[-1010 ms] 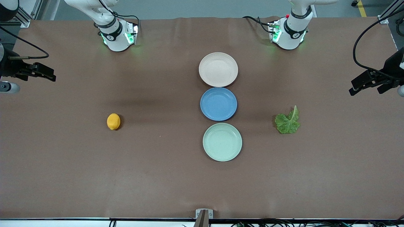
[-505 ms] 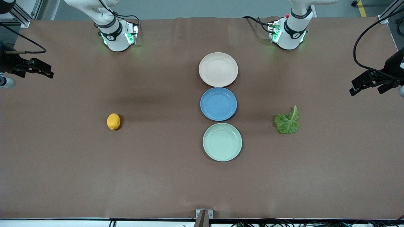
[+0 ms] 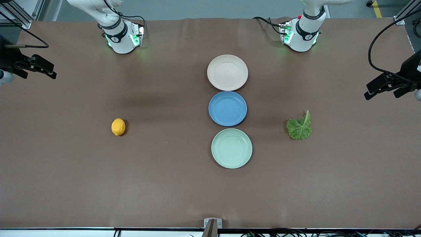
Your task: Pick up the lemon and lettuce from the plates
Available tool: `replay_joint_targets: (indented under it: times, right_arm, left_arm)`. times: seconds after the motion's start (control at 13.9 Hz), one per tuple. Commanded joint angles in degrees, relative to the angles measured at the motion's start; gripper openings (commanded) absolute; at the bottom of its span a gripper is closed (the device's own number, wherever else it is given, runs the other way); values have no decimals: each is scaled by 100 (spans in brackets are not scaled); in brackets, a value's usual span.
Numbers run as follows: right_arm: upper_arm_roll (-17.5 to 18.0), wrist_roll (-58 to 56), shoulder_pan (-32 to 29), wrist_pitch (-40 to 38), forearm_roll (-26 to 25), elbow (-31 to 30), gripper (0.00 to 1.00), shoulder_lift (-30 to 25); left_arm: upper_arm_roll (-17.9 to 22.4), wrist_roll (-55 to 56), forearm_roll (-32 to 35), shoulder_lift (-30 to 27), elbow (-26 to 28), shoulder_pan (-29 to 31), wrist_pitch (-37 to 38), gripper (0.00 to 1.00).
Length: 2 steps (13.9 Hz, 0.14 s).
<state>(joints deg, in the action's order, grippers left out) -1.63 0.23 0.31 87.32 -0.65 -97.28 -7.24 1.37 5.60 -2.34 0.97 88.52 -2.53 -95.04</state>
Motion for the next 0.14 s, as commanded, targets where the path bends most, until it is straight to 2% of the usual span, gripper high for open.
replay_joint_targets:
  times: [0.0,0.07]
  right_arm:
    - [-83,-76,57,206,144,-291,100,-234]
    - [-83,-76,57,241,144,-291,100,-217]
  left_arm:
    - [39,-59,-29,9,-116,-37,135,100]
    - [39,-59,-29,9,-116,-37,135,100]
